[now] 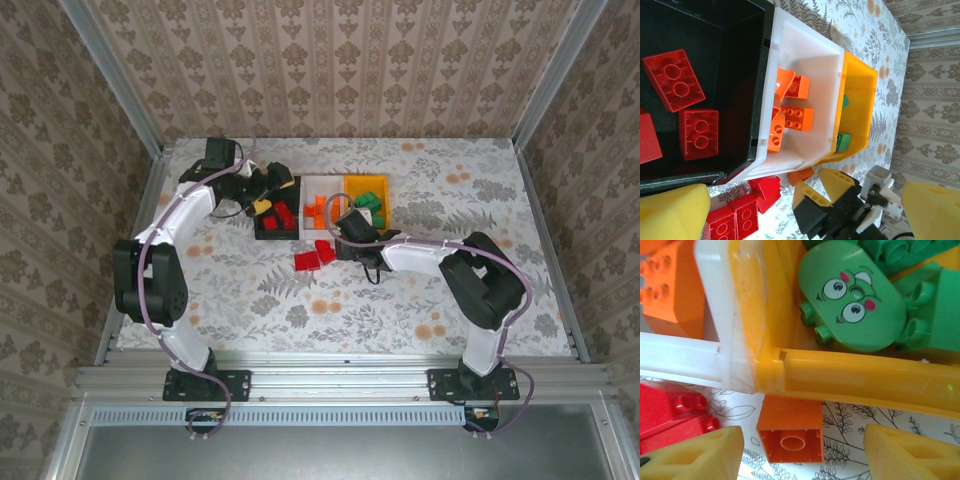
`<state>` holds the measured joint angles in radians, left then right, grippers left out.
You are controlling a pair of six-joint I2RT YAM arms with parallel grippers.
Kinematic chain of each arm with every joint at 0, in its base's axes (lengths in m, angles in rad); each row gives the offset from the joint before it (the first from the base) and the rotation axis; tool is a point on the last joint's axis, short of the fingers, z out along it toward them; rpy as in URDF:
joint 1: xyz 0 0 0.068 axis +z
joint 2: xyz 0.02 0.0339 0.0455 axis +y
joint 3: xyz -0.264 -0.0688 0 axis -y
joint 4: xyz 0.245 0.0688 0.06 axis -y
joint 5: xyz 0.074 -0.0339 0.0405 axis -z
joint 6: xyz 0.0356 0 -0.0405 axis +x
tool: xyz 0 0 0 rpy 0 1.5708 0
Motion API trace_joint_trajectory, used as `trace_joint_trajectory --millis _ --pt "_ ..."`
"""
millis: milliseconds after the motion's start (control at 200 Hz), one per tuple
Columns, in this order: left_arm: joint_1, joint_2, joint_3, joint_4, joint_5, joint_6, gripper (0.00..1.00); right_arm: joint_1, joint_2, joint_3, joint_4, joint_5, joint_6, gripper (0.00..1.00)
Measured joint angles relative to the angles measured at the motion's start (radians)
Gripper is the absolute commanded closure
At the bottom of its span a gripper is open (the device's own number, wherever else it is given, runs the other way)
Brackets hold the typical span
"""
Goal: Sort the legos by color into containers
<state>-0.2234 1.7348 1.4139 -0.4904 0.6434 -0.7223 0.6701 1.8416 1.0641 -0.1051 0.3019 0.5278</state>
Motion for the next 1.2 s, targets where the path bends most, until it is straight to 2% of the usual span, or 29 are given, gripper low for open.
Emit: trace_joint_trajectory --millis 125,280,345,615,840,985,1110,1200 --pt "0.0 0.0 0.0 0.0 0.0 0.0 0.0 0.0 0.045 0.029 0.001 0.002 -0.001 0.37" --pt "0.0 0.0 0.0 0.0 0.0 0.0 0.0 0.0 0.066 0.041 0.003 0.008 -0.004 0.57" --pt "0.0 0.0 0.0 0.0 0.0 0.0 0.0 0.002 0.069 0.041 0.003 0.011 -0.006 0.62" --pt "0.0 0.004 0.0 0.0 0.0 0.0 0.0 0.028 0.054 0.035 0.01 0.032 -0.043 0.66" --pt "0.0 0.006 0.0 -0.002 0.0 0.0 0.0 0.059 -0.085 0.017 -0.02 0.04 -0.084 0.64" --pt "0.0 0.006 0.0 -0.003 0.0 0.0 0.0 0.056 -0.071 0.191 -0.08 0.043 -0.137 0.64" --pt "0.002 0.006 0.0 -0.003 0.0 0.0 0.0 0.031 0.074 0.441 -0.109 0.044 -0.183 0.64" --pt "0.002 0.007 0.0 -0.003 0.0 0.0 0.0 0.011 0.171 0.543 -0.133 0.046 -0.205 0.63"
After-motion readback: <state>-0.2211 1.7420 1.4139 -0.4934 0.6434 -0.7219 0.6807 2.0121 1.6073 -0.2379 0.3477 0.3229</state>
